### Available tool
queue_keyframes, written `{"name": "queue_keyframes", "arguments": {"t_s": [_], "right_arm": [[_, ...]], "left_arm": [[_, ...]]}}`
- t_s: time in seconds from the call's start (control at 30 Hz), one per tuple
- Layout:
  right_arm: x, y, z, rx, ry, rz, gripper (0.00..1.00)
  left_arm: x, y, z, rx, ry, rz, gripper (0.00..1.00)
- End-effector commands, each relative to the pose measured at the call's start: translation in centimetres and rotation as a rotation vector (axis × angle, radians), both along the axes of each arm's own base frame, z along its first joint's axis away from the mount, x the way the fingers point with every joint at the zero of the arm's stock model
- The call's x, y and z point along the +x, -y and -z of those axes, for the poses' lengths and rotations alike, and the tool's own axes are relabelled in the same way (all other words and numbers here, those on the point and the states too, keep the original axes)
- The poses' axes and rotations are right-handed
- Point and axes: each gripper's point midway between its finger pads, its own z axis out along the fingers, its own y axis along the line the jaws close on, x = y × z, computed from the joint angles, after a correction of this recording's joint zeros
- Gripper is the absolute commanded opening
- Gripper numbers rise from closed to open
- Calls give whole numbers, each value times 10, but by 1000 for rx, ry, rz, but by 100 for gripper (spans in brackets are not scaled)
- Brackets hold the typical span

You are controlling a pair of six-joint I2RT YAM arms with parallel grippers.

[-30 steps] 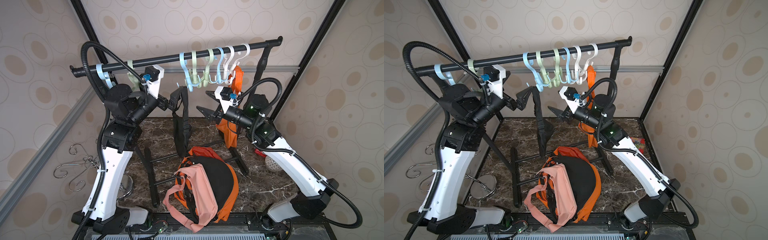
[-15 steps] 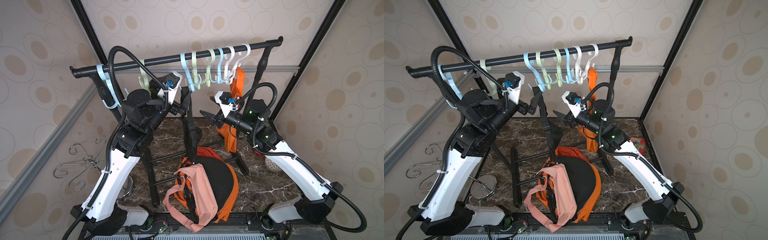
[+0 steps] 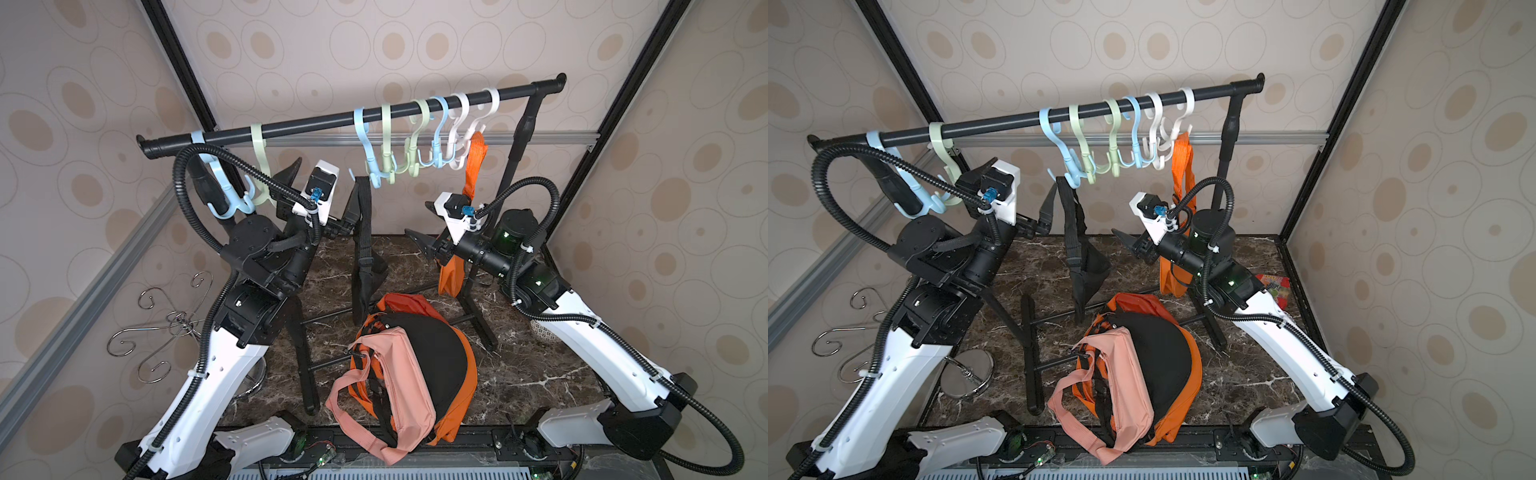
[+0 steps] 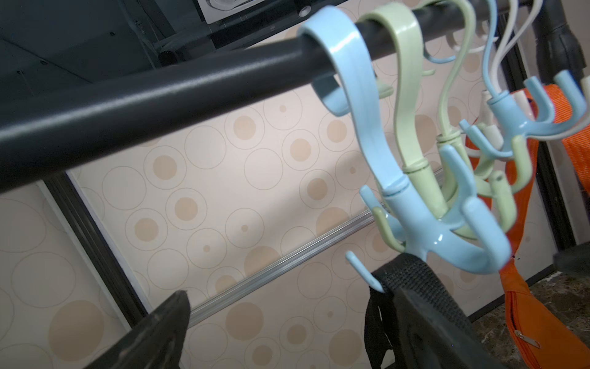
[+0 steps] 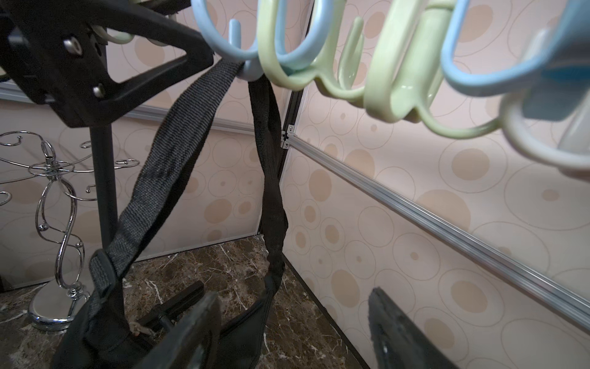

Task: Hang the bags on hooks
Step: Adjust the hook on the clothesline.

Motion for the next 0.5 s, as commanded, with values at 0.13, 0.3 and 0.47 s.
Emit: {"name": "queue_keyframes", "arguments": {"t_s": [0.13, 0.3, 0.47], "right_arm": [[-5, 4, -10, 67, 16, -3, 74], [-4, 1, -12, 72, 9, -15, 74], [-2, -1, -7, 82, -13, -20, 75]], "left_arm": [[21, 9, 68, 198, -251, -81, 100], [21, 28, 50, 302, -209, -139, 100], [34, 39, 41, 395, -191, -215, 100]]}}
